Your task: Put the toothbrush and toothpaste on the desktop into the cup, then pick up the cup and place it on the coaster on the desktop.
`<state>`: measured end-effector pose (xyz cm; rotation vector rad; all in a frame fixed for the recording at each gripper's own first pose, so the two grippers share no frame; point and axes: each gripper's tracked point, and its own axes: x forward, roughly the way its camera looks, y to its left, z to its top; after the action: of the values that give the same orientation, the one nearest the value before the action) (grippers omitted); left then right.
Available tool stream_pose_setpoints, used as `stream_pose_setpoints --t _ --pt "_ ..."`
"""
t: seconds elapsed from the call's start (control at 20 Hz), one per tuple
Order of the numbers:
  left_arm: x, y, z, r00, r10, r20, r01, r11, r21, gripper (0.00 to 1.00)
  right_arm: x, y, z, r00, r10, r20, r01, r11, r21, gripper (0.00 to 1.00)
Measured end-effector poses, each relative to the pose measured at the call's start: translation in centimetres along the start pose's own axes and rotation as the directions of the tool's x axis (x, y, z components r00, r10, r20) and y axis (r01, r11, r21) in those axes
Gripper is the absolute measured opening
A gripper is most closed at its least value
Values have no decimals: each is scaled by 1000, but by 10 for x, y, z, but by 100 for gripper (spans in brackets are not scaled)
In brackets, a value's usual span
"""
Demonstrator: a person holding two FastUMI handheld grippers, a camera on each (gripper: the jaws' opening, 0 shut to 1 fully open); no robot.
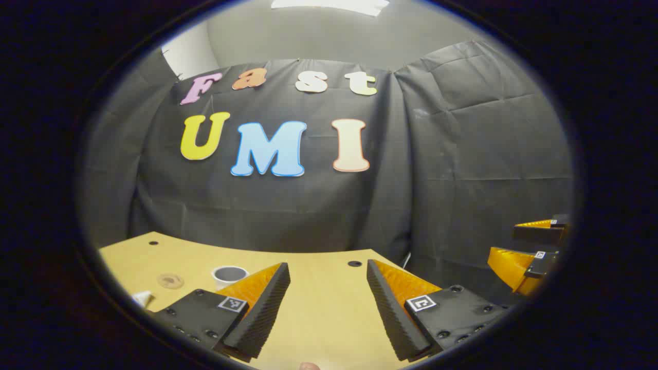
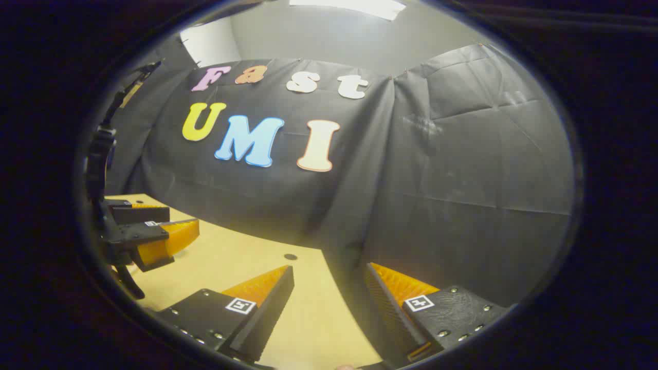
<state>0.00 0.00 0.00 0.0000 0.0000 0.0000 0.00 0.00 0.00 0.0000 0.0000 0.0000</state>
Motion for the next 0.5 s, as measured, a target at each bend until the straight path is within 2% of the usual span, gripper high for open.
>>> stream_pose_setpoints --t 0.1,0.15,0.25,0.4,0.5 --pt "-18 86 19 1000 -10 3 10 999 45 99 -10 62 23 1000 -21 -8 21 999 24 88" --pt "-30 132 26 1000 -4 -6 5 998 65 96 -13 91 34 999 -31 -12 31 999 33 88" --pt "-46 222 41 999 27 -23 -25 997 78 96 -15 157 62 1000 -4 -4 5 997 73 89" --pt "-70 336 69 989 139 -41 -135 987 89 96 -10 236 99 998 69 6 -69 989 134 89" --pt "-85 385 88 978 206 -30 -203 976 76 96 -7 268 122 994 105 19 -107 982 156 89"
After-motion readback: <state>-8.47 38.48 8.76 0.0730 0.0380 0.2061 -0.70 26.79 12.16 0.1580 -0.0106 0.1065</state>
